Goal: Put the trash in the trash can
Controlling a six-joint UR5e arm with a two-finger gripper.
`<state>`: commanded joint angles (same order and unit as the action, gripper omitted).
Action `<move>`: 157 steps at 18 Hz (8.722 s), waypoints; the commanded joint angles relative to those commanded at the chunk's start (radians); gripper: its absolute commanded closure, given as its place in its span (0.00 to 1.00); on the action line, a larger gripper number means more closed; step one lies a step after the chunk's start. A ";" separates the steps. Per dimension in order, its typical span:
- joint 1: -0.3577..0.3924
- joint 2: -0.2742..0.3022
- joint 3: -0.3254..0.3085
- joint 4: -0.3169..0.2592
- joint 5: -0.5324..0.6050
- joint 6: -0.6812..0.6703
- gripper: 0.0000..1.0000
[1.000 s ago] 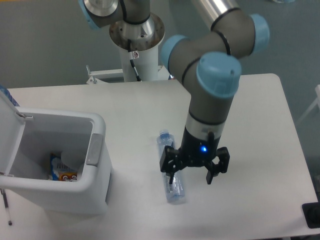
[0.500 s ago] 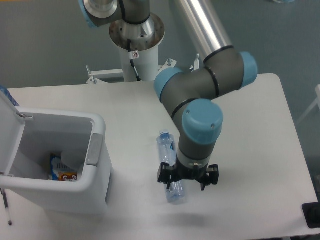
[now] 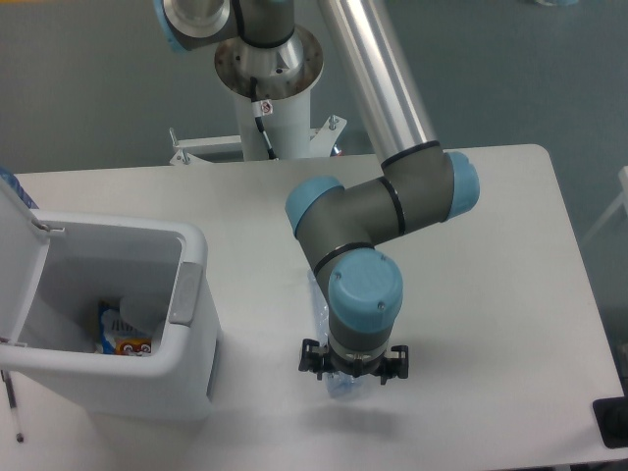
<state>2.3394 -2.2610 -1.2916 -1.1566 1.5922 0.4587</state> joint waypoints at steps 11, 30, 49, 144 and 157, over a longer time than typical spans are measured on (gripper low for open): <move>-0.022 -0.040 0.002 -0.002 0.060 -0.011 0.00; -0.051 -0.061 0.008 -0.002 0.101 -0.083 0.41; -0.022 0.072 0.018 0.106 -0.038 -0.068 0.49; 0.184 0.301 -0.109 0.205 -0.281 0.282 0.00; 0.224 0.261 -0.124 0.095 -0.069 0.518 0.00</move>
<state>2.5633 -2.0003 -1.4158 -1.0615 1.5232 0.9768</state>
